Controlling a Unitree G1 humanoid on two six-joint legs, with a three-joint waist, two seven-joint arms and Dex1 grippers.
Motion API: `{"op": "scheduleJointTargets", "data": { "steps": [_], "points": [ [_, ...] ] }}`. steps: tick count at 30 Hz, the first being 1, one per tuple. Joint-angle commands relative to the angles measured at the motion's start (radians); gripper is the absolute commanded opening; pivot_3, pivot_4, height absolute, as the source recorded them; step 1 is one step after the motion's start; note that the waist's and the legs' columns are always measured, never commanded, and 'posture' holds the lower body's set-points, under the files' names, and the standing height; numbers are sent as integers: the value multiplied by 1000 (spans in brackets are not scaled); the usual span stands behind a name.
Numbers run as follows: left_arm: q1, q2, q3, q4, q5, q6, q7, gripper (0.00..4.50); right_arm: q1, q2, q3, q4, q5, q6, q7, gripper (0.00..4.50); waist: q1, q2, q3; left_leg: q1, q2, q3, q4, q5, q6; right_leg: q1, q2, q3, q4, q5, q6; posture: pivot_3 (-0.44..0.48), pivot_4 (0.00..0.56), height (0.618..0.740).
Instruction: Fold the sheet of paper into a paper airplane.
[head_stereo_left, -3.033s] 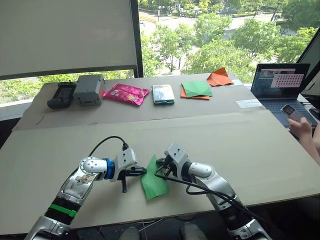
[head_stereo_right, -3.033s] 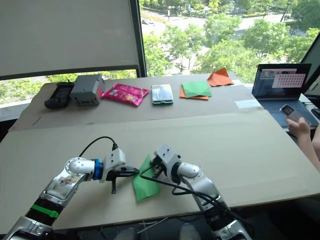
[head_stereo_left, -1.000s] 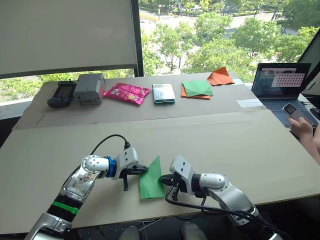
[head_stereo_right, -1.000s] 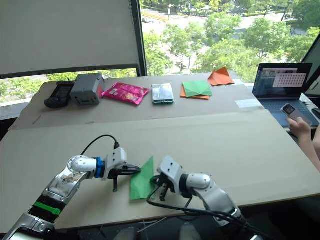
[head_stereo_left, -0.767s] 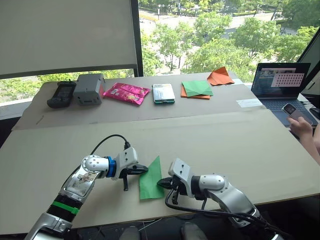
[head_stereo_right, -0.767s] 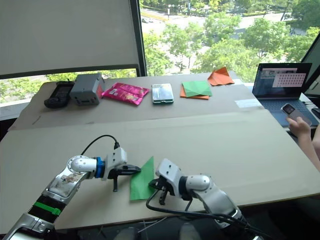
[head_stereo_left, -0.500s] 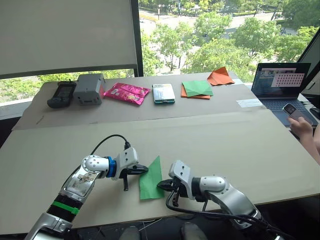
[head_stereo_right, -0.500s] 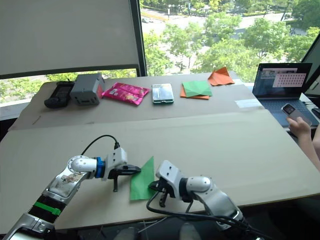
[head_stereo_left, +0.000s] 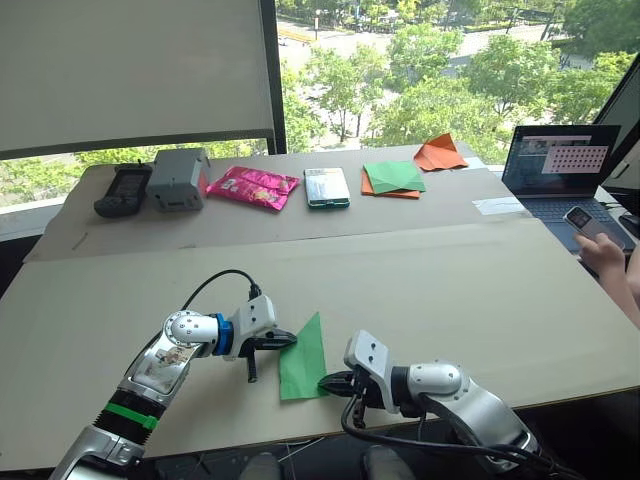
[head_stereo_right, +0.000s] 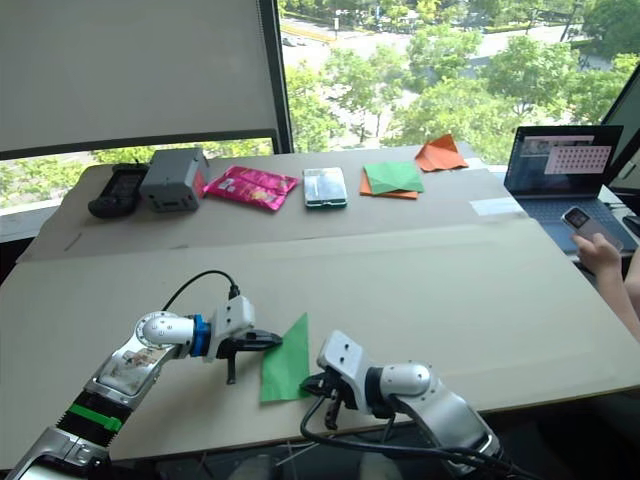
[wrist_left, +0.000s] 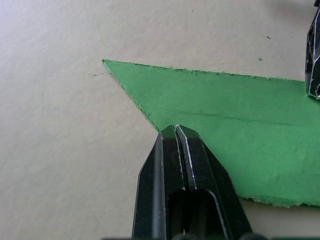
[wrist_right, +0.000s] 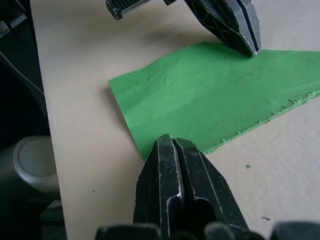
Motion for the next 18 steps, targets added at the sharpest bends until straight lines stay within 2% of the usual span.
{"op": "scheduleJointTargets", "data": {
  "steps": [1, 12, 18],
  "points": [
    [20, 9, -34, 39, 45, 18, -6, 41, 27, -30, 40, 21, 6, 58, 19, 0, 0, 0, 0, 0, 0, 0, 0, 0, 0, 0, 0, 0, 0, 0, 0, 0, 150, 732],
    [14, 6, -33, 44, 44, 18, -5, 41, 24, -40, 24, 5, 32, 52, 14, 0, 1, 0, 0, 0, 0, 0, 0, 0, 0, 0, 0, 0, 0, 0, 0, 0, 150, 732],
    [12, 17, 37, -19, -33, 61, -15, 41, 17, 19, -177, -70, 150, -27, -14, 0, 0, 0, 7, -1, 0, 0, 0, 0, 0, -1, 0, 0, 0, 0, 0, 0, 150, 732]
  ]
}}
